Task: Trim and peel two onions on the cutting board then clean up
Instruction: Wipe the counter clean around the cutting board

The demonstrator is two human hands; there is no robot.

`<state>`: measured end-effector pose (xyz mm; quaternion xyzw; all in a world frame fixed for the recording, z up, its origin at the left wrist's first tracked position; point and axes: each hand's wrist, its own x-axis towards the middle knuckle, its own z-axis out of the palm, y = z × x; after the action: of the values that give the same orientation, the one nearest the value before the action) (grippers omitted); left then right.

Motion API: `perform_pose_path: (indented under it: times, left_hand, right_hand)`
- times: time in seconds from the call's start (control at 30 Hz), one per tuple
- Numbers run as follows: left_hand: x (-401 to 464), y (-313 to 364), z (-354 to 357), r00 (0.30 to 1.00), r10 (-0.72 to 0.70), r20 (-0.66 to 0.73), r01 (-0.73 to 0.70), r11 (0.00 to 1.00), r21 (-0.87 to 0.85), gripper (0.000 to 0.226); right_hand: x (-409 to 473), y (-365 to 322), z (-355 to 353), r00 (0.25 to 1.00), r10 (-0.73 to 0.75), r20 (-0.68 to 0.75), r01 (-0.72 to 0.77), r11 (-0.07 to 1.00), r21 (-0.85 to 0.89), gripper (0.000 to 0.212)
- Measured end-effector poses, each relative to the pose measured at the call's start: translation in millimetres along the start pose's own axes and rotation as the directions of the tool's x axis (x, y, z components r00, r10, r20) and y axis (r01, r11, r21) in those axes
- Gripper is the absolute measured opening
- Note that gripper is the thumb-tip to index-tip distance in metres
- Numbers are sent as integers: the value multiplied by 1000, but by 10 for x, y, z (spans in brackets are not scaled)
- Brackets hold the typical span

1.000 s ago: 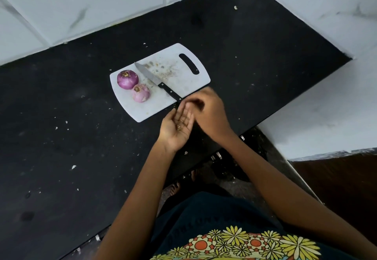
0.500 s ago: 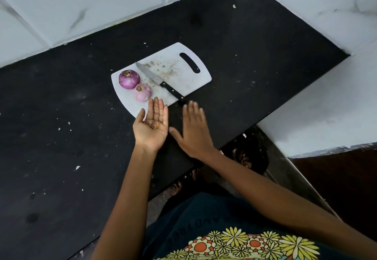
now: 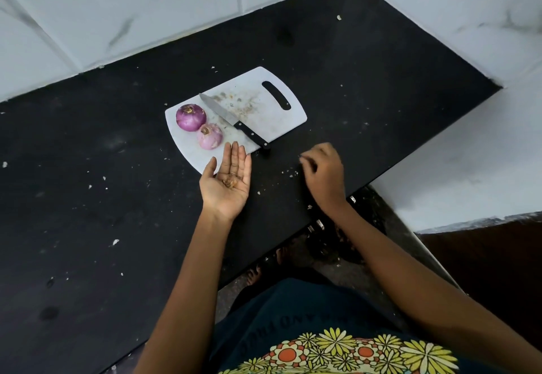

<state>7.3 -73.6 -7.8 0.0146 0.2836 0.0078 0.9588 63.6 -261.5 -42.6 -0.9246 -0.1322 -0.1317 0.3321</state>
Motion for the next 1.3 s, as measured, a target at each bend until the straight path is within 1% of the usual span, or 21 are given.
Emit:
perform_pose_path:
  times: [0.03, 0.07, 0.1, 0.17, 0.23, 0.3, 0.4, 0.47, 0.5, 0.63, 0.7, 0.77, 0.8, 0.83, 0.9, 0.97, 1.03, 1.1, 1.17, 1.23, 1.3]
  left_hand:
    - [8, -12, -5, 1000, -3, 3, 3, 1000, 4, 43]
    - [17, -24, -12, 1000, -8, 6, 8, 1000, 7, 43]
    - [30, -36, -22, 1000, -13, 9, 13, 1000, 12, 44]
    - [60, -53, -38, 1000, -22, 18, 21, 999, 24, 46]
    - [85, -73, -45, 999, -34, 27, 32, 999, 39, 47]
    - [97, -91, -41, 998, -48, 38, 46, 997, 58, 48]
    - [96, -117, -30, 995, -75, 59, 69, 994, 88, 49]
    - [95, -136, -26, 993, -94, 65, 86, 990, 109, 50]
    - [92, -143, -22, 993, -99, 67, 91, 989, 118, 50]
    - [66, -142, 9, 991, -112, 78, 101, 985, 137, 52]
    - [51, -148, 10, 990, -115, 76, 102, 983, 151, 55]
    - [48, -159, 6, 991, -119, 62, 108, 981, 161, 59]
    - [47, -163, 9, 992, -118, 55, 107, 981, 164, 61]
    - [47, -165, 16, 992, -114, 51, 104, 981, 163, 62]
    - [40, -174, 48, 993, -105, 47, 95, 979, 180, 62]
    - [17, -207, 119, 995, -94, 46, 82, 974, 213, 61]
    - [-5, -246, 198, 994, -88, 59, 75, 976, 204, 63]
    - [-34, -305, 285, 992, -87, 89, 73, 986, 147, 66]
    - [-63, -399, 375, 990, -73, 117, 63, 994, 87, 67]
    - [-91, -566, 488, 992, -47, 116, 34, 993, 113, 61]
    - [-99, -810, 595, 995, -19, 95, 0, 980, 201, 53]
  right_hand:
    - [50, -11, -23, 997, 83, -5, -83, 996, -14, 13]
    - [61, -23, -7, 990, 133, 49, -129, 988, -80, 21]
    - [30, -66, 24, 981, 144, 130, -121, 978, -170, 29]
    - [-112, -198, 119, 950, 87, 299, -2, 961, -275, 41]
    - [-300, -340, 212, 912, -25, 410, 174, 928, -330, 43]
    - [-454, -432, 252, 903, -111, 415, 270, 898, -347, 36]
    - [-490, -503, 146, 905, -159, 395, 297, 900, -318, 21]
    - [-385, -530, 31, 884, -99, 457, 266, 911, -316, 12]
    - [-316, -523, 13, 879, -65, 473, 245, 912, -330, 15]
    - [24, -498, -5, 925, 76, 372, 48, 949, -313, 17]
    - [179, -447, 13, 926, 185, 329, -115, 968, -222, 20]
    - [291, -463, -31, 915, 301, 270, -311, 950, -7, 20]
    - [322, -526, -78, 915, 333, 229, -365, 924, 114, 17]
    - [336, -612, -125, 918, 338, 205, -380, 898, 220, 14]
    - [320, -812, -202, 923, 297, 244, -371, 855, 362, 10]
    - [255, -1001, -237, 913, 227, 339, -356, 851, 387, 10]
    - [182, -1124, -225, 913, 205, 353, -354, 828, 434, 16]
    - [126, -1196, -234, 916, 269, 298, -397, 719, 570, 22]
    - [100, -1220, -283, 888, 370, 273, -444, 534, 720, 24]
    - [106, -1187, -353, 846, 449, 289, -468, 364, 805, 28]
    - [120, -1090, -450, 818, 496, 291, -462, 266, 846, 32]
